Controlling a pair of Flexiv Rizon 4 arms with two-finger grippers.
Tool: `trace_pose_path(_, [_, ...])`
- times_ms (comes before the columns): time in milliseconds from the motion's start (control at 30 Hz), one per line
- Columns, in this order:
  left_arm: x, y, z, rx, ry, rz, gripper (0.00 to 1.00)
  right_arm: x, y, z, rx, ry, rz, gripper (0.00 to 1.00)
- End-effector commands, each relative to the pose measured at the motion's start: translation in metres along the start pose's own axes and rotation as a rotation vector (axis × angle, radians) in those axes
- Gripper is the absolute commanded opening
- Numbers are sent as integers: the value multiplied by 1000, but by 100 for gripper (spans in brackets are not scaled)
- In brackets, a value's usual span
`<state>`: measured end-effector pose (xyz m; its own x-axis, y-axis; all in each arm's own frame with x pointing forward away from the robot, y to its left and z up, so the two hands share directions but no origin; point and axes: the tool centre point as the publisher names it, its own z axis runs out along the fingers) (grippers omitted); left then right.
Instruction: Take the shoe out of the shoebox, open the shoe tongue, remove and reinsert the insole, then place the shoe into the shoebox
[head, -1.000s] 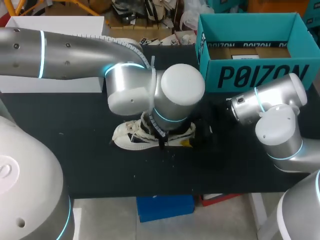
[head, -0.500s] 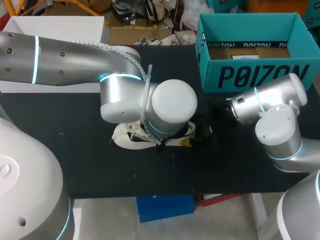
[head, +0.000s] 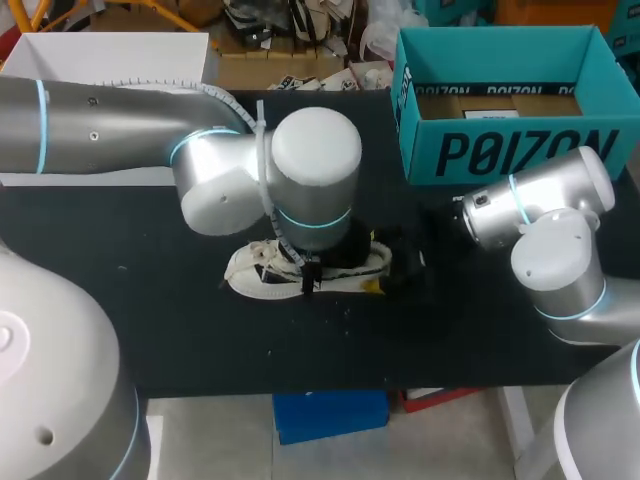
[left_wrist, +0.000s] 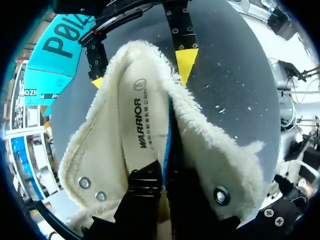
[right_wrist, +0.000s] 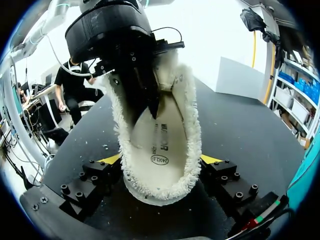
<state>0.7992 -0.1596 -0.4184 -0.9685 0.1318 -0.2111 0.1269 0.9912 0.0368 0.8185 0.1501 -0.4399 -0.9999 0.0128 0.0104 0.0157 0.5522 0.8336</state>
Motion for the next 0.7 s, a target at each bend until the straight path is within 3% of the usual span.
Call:
trace_pose_path(33, [-1,4,-15,100,64,47,0,-1,-4,4,2,0,2,0])
trace_pose_path(700, [-1,-7,-34,183,75,95,0,-1,-4,4,2,0,2,0])
